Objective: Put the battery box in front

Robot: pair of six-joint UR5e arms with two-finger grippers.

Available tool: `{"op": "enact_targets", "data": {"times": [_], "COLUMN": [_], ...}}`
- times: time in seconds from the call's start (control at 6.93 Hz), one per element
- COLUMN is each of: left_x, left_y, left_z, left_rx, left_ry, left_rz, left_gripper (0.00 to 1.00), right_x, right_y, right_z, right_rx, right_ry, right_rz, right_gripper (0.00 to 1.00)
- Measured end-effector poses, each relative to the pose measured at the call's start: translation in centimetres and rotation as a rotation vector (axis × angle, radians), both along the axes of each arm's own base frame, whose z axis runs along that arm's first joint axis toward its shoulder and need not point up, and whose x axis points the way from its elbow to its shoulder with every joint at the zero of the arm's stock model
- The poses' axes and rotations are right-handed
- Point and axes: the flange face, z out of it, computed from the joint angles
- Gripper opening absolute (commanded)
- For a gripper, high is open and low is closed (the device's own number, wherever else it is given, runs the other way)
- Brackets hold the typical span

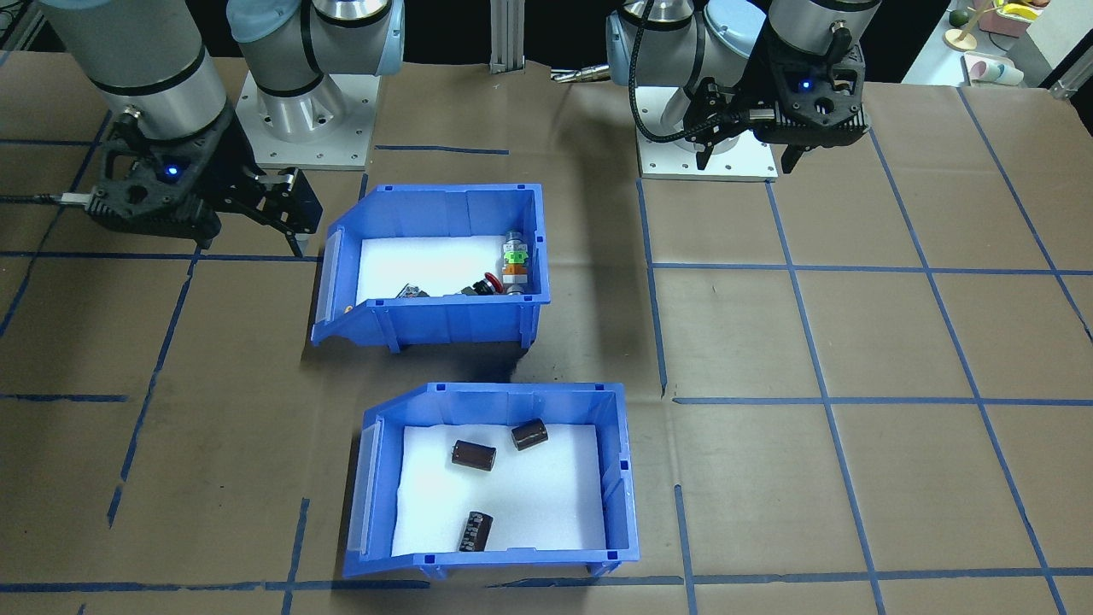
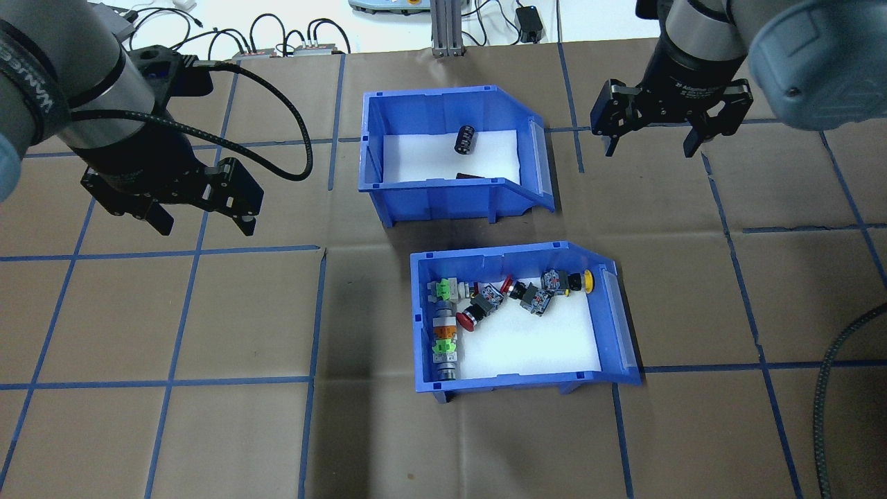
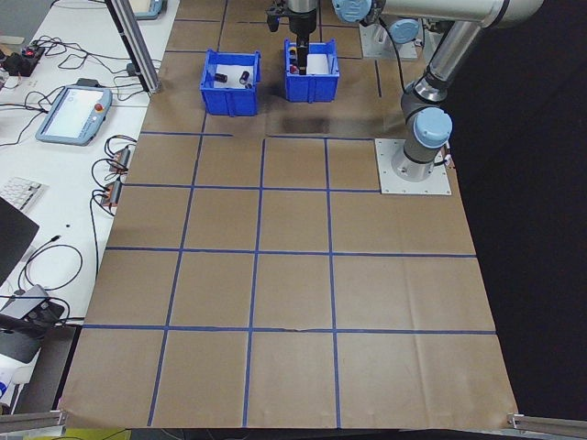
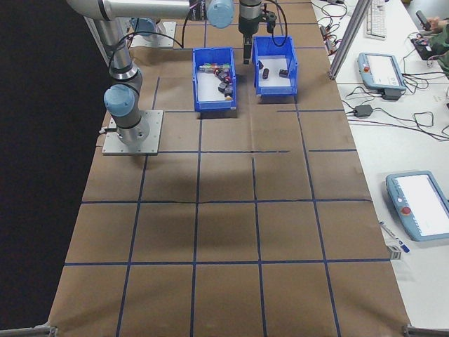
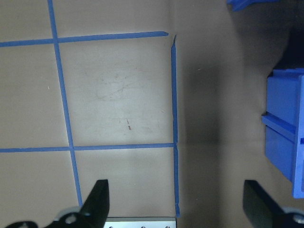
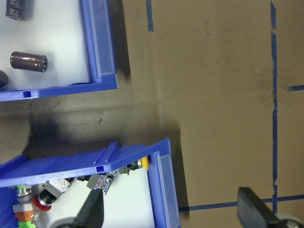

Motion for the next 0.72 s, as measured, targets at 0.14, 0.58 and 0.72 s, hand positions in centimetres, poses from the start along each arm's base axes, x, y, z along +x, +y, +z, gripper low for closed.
{"op": "enact_targets", "data": {"times": [0.14,0.58,0.72], "left_x": [0.0,-0.02,-0.02], "left_y": [0.0,-0.05,-0.1], "left_z": [0.0,-0.07,-0.12], "left_rx": [0.0,0.001,0.003], "left_ry": [0.0,0.0,0.0], "left_rz": [0.001,0.001,0.001], "left_gripper": [1.0,1.0,1.0], "right_x": [-0.74,-1.11,-1.12], "right_y": [-0.02,0.01,0.01], "right_z": [0.08,0.12,0.12], "right_rx": [0.001,0.002,0.002], "right_ry": [0.005,0.007,0.007], "right_rz": [-0.014,-0.022,-0.022], "right_gripper": [1.0,1.0,1.0]}}
